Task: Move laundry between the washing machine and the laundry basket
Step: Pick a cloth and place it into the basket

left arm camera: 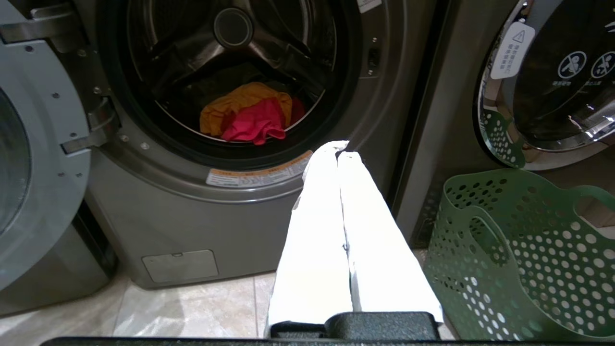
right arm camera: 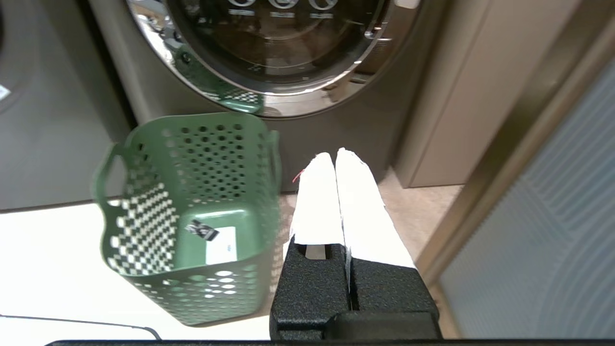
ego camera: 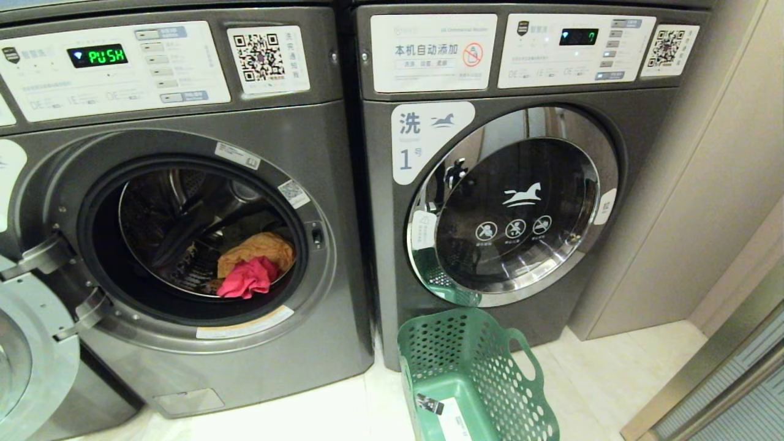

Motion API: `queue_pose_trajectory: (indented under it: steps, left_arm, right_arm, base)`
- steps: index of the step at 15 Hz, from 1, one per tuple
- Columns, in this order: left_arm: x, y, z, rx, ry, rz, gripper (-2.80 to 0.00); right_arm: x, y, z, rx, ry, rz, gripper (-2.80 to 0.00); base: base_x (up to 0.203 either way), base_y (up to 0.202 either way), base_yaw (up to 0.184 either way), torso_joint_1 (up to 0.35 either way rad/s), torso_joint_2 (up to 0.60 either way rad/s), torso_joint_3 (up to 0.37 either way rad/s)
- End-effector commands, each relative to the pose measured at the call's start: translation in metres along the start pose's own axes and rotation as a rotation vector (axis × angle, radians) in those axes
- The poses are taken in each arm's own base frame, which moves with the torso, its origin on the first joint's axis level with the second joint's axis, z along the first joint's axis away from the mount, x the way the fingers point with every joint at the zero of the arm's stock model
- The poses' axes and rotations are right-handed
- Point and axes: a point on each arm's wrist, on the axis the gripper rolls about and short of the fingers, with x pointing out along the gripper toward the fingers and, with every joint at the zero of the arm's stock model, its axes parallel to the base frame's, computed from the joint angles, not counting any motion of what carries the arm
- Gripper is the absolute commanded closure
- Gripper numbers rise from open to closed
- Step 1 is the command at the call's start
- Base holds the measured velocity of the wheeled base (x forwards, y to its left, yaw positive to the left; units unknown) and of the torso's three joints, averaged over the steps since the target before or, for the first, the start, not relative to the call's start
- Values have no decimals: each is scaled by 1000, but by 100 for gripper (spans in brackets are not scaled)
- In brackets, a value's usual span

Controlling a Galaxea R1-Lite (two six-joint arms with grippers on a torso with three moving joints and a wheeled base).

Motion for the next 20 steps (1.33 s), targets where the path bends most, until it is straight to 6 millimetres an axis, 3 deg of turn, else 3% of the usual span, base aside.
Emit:
queue_pose_trajectory:
  steps: [1, 12, 20]
  left_arm:
    - [2, 0, -11, 0, 41, 1, 0]
    - [2, 0, -11, -3, 39, 1, 0]
    - [2, 0, -11, -5, 40, 1, 0]
  right_arm:
    - [0, 0, 0, -1, 1, 1, 0]
    - [0, 0, 0, -1, 1, 1, 0]
    - [0, 0, 0, -5, 0, 3, 0]
  base:
    - [0, 191, -4, 7, 2, -2]
    - [0, 182, -1, 3, 2, 3]
    - [0, 0, 0, 0, 0, 0]
